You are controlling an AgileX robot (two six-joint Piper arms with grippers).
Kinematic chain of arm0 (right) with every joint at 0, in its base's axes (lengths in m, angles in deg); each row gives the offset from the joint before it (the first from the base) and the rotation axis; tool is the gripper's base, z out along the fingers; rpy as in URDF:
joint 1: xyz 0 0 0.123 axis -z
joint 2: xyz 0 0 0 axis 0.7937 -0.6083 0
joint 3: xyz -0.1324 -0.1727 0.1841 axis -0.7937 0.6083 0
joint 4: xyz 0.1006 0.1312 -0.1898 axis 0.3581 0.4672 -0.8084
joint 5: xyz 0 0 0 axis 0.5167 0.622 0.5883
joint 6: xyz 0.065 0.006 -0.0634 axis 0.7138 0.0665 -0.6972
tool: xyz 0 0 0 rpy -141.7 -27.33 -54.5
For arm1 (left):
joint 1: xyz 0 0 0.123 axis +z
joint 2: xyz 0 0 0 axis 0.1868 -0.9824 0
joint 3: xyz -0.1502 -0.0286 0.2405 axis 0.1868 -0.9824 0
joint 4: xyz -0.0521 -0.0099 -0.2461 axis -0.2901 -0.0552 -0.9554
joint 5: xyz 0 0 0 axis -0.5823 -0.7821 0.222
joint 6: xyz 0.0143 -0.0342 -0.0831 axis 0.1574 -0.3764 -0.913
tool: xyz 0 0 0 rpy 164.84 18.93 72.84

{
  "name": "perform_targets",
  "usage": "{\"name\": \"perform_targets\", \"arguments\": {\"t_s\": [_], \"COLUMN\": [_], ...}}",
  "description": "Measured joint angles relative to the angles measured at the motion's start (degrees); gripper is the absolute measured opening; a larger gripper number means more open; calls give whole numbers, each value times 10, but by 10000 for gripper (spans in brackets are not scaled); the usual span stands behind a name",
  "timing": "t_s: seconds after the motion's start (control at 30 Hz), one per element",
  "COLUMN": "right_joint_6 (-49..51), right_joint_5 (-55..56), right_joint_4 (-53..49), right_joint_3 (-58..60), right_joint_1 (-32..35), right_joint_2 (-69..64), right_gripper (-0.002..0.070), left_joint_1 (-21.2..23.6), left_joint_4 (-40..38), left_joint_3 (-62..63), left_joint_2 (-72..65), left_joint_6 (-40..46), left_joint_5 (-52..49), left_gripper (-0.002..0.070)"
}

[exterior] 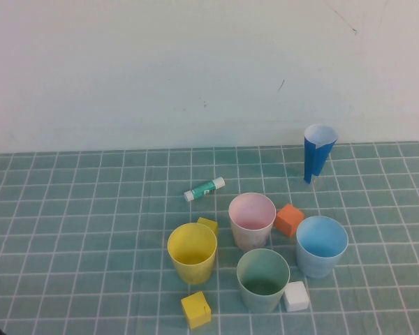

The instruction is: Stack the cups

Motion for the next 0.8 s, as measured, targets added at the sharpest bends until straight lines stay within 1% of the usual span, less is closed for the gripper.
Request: {"name": "perform_targets", "arguments": {"t_s": [0.07, 0.1, 0.17, 0.27, 0.53, 0.73, 0.8], "right_joint_6": [0, 0, 0, 0, 0, -1, 8], "right_joint_5": [0, 0, 0, 0, 0, 0, 4], "right_joint_4": [0, 0, 0, 0, 0, 0, 27], "right_joint_3": [0, 0, 0, 0, 0, 0, 0], "right_joint_1": [0, 0, 0, 0, 0, 0, 0], "right_joint_2": [0, 0, 0, 0, 0, 0, 0], "right_gripper": [-3, -3, -3, -3, -3, -3, -3], "left_joint_1": [0, 0, 0, 0, 0, 0, 0], "left_joint_4": [-111, -156, -215, -239, -244, -277, -273], "left_joint_3": [-1, -1, -1, -1, -1, -1, 3], "left_joint_2": [0, 0, 0, 0, 0, 0, 0], "left_joint_6": [-46, -55, -66, -72, -74, -74, -51], "left_joint_5": [8, 9, 20, 28, 58, 75, 65], "left_gripper": [-2, -2, -2, -2, -2, -2, -2]}}
